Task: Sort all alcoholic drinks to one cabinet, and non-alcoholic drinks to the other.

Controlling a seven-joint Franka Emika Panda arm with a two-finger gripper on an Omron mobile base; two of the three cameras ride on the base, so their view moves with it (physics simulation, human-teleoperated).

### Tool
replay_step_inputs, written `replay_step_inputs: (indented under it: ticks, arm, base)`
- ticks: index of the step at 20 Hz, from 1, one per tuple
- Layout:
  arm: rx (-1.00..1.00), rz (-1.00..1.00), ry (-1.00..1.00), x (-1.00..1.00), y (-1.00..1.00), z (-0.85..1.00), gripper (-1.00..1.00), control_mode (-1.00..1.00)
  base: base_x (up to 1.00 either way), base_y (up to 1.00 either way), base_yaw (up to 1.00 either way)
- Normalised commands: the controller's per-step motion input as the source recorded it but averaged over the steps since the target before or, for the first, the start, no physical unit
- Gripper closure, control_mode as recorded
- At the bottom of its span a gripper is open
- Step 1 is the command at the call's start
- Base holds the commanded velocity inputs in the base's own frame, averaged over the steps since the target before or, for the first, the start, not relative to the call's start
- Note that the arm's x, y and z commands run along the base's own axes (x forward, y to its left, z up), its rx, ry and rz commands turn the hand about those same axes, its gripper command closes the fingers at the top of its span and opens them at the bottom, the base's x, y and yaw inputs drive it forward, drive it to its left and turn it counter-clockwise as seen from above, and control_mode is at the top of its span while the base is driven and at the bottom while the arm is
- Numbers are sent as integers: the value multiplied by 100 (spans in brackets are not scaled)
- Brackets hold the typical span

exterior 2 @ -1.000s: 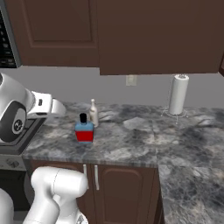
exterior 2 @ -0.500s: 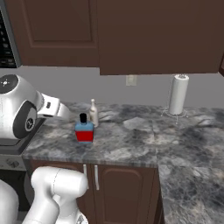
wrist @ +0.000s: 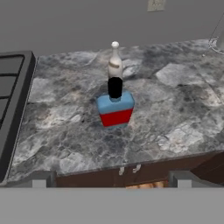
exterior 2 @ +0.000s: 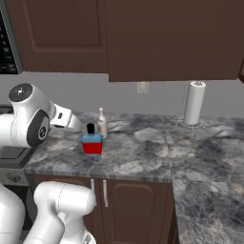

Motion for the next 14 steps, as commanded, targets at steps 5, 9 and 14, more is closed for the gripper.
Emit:
replay_step_inputs:
  ticks: [5, 9, 14]
  arm:
    - [0, -3, 0, 28, 0, -22, -100, -100]
    - [0, -1, 2, 24, 0, -18, -100, -100]
    - [0, 0, 2, 21, 0, -13, -100, -100]
  base:
    - [0, 0, 0]
    - [0, 0, 0]
    - [0, 0, 0]
